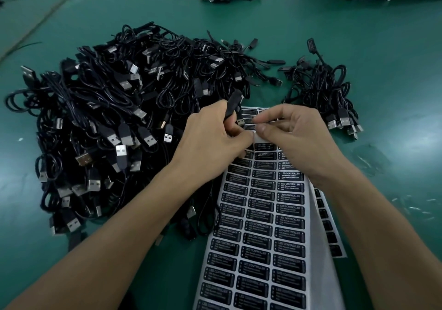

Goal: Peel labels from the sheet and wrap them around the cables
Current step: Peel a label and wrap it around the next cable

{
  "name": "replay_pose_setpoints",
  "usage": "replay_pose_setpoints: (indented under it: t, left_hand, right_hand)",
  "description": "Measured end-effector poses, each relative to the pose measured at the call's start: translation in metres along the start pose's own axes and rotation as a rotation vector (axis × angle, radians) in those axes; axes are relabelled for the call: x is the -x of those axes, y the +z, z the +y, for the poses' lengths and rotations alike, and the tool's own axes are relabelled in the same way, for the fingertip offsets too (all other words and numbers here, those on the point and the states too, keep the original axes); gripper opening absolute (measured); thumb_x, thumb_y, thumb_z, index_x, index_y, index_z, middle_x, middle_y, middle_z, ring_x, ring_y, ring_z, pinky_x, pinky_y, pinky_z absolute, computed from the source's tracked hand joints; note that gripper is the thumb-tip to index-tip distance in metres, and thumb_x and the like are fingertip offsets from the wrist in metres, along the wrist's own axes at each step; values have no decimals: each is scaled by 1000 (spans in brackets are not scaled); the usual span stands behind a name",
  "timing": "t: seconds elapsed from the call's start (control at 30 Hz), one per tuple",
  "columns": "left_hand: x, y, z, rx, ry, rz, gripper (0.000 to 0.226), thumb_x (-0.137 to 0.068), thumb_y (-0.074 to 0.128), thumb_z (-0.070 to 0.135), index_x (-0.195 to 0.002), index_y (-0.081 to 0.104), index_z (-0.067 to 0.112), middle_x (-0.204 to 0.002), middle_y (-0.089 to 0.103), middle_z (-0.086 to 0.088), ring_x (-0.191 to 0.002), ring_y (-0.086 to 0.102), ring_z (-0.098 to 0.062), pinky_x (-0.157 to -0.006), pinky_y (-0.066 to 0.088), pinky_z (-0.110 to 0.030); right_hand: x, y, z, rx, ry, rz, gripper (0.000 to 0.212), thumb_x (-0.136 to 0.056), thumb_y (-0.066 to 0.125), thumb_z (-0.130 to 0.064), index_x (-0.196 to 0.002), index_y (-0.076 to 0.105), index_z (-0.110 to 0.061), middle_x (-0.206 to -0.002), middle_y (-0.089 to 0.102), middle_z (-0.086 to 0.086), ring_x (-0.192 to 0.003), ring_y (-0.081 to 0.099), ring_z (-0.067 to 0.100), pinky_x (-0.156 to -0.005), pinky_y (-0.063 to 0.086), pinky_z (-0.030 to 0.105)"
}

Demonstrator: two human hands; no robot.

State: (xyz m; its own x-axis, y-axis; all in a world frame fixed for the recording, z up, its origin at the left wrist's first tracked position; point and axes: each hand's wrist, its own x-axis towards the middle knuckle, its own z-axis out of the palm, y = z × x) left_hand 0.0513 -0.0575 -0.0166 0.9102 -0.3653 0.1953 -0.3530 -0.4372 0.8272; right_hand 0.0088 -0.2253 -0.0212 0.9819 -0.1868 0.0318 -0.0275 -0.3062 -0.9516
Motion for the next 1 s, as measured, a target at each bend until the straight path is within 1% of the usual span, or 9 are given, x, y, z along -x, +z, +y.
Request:
replay_pose_setpoints:
  t: [0.07, 0.17, 0.27, 0.33, 0.43, 0.53, 0.6, 0.77, 1.0]
  left_hand:
    - [-1, 0, -1, 0, 4, -9, 36, -80, 70, 16, -71, 35, 22, -72, 73, -4, -56, 70, -5, -43, 45, -17]
    - [-1, -1, -1, 0, 0, -26, 30, -79, 66, 16, -72, 37, 22, -73, 72, -6, -57, 71, -8, -46, 51, -30]
    - [-3, -4, -1, 66, -40, -31, 31, -78, 67, 14, -74, 38, 20, -71, 68, -11, -54, 70, -9, -43, 50, -29]
    - [-5, -6, 0, 171, -93, -11, 33, -78, 68, 11, -75, 37, 19, -66, 62, -12, -49, 66, -10, -39, 44, -25]
    - [-8, -9, 3, 306, -157, 16, 38, -78, 69, 5, -69, 35, 20, -50, 52, 7, -40, 56, -8, -35, 34, -17]
    - [-9, -11, 5, 380, -184, 3, 41, -81, 68, 0, -66, 35, 21, -46, 52, 11, -37, 51, -6, -33, 31, -16]
    - [-10, -13, 6, 413, -197, 2, 42, -81, 68, 0, -66, 35, 21, -47, 52, 11, -37, 50, -6, -33, 32, -17]
    - [-10, -15, 7, 444, -203, -10, 44, -79, 71, 1, -71, 33, 22, -47, 49, 12, -38, 49, -7, -34, 33, -17]
    - [-10, -16, 5, 428, -213, -31, 44, -78, 74, 3, -69, 35, 22, -55, 50, 3, -38, 50, -9, -35, 36, -19]
  right_hand:
    - [0, 1, 0, 10, -6, 1, 9, -91, 73, -14, -92, 73, -23, -73, 75, -2, -73, 70, 8, -82, 56, 32]
    - [-1, 1, 2, 89, -48, 29, 9, -91, 73, -18, -91, 71, -27, -72, 74, -5, -71, 70, 13, -74, 56, 33]
    - [0, 0, 4, 300, -141, 64, 12, -94, 69, -21, -90, 69, -33, -70, 71, -11, -65, 64, 6, -57, 49, 18]
    - [0, -1, 5, 422, -195, 61, 11, -96, 66, -20, -95, 70, -30, -76, 69, -15, -73, 63, 3, -65, 49, 19]
    - [0, 0, 8, 581, -262, 50, 11, -98, 63, -21, -104, 72, -25, -88, 70, -5, -89, 60, 17, -81, 51, 40]
    - [1, 1, 9, 742, -393, 134, 17, -93, 70, -27, -108, 71, -20, -100, 68, -1, -98, 50, 21, -84, 37, 37]
    - [3, 2, 7, 734, -454, 188, 24, -88, 74, -29, -110, 72, -20, -102, 65, -3, -100, 50, 22, -84, 31, 34]
    - [5, 4, 1, 632, -560, 216, 37, -79, 69, -24, -116, 69, -20, -100, 51, -9, -97, 46, 17, -88, 39, 34]
    - [4, 9, 2, 624, -685, 272, 14, -81, 79, -25, -92, 76, -18, -86, 50, -5, -85, 43, 15, -79, 35, 28]
